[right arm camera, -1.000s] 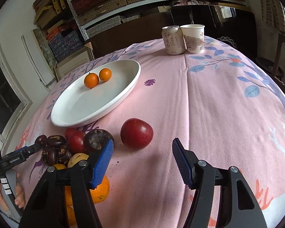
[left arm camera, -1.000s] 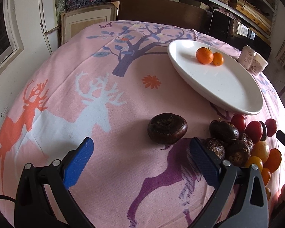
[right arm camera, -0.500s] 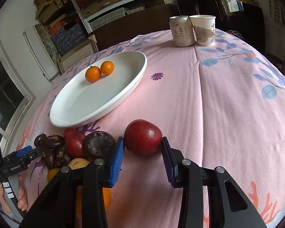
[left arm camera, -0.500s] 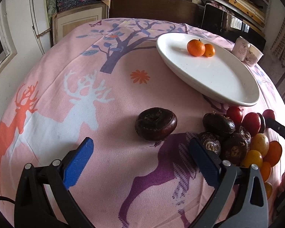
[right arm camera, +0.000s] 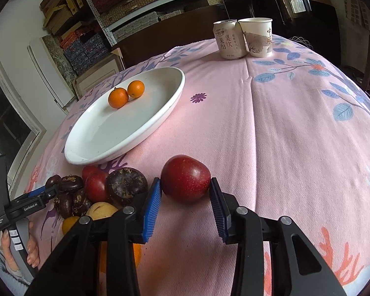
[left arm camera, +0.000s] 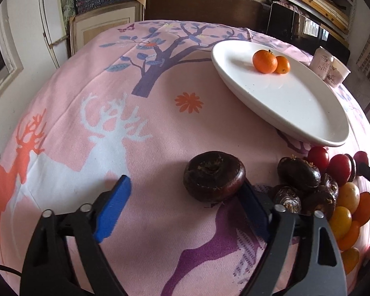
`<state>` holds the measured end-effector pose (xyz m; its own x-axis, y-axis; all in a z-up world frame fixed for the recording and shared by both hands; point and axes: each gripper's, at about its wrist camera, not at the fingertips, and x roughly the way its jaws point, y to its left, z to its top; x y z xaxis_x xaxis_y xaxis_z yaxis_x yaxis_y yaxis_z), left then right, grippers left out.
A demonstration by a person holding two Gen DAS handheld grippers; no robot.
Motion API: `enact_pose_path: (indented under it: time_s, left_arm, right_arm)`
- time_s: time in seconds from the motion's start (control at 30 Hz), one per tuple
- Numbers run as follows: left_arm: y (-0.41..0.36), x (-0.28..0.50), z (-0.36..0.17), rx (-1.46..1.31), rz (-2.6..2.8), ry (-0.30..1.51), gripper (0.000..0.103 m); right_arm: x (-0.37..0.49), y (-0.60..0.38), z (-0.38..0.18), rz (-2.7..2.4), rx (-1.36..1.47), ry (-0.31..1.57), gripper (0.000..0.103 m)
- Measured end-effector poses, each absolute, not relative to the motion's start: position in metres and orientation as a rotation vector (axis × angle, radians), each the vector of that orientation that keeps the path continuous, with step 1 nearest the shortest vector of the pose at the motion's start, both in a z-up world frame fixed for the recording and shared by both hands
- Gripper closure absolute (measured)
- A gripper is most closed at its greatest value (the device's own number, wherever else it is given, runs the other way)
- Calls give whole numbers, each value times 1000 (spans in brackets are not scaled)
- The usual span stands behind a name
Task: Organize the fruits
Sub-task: 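Grasp the dark mangosteen with the left gripper while the right gripper holds the plum, then lower the mangosteen and plum onto the white plate and open both grippers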
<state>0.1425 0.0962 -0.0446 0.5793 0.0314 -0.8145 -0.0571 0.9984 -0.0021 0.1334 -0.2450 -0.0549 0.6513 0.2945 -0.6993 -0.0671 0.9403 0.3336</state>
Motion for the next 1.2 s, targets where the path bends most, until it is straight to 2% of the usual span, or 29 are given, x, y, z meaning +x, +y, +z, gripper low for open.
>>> enact_pose_path:
  time_s: [0.03, 0.17, 0.57, 0.73, 0.97, 1.03, 1.1, 1.13, 1.2]
  left_arm:
    - [92, 141, -44, -9, 44, 946, 33]
    - [83, 135, -41, 10, -4, 926, 64]
    - [83, 119, -5, -58, -66, 802, 65]
    - [66, 148, 15, -84, -118, 806, 65]
    - [28, 196, 15, -53, -154, 807, 64]
    - [23, 203, 7, -21, -159, 822, 60]
    - [22, 206, 1, 7, -141, 829, 32]
    - [24, 206, 0, 4, -137, 829, 28]
    - [28, 205, 4, -19, -144, 820, 24]
  right_arm:
    - [133, -245, -55, 209, 293, 839, 63]
    - [133, -248, -56, 208, 302, 839, 63]
    - [119, -252, -44, 199, 308, 770, 63]
    - [115, -242, -13, 255, 313, 666, 63]
    - [169, -189, 12, 328, 240, 673, 63]
    - [183, -175, 2, 339, 220, 681, 63]
    - [190, -168, -8, 351, 191, 722, 60]
    - [190, -168, -11, 357, 185, 726, 58]
    - [185, -177, -8, 339, 217, 696, 46]
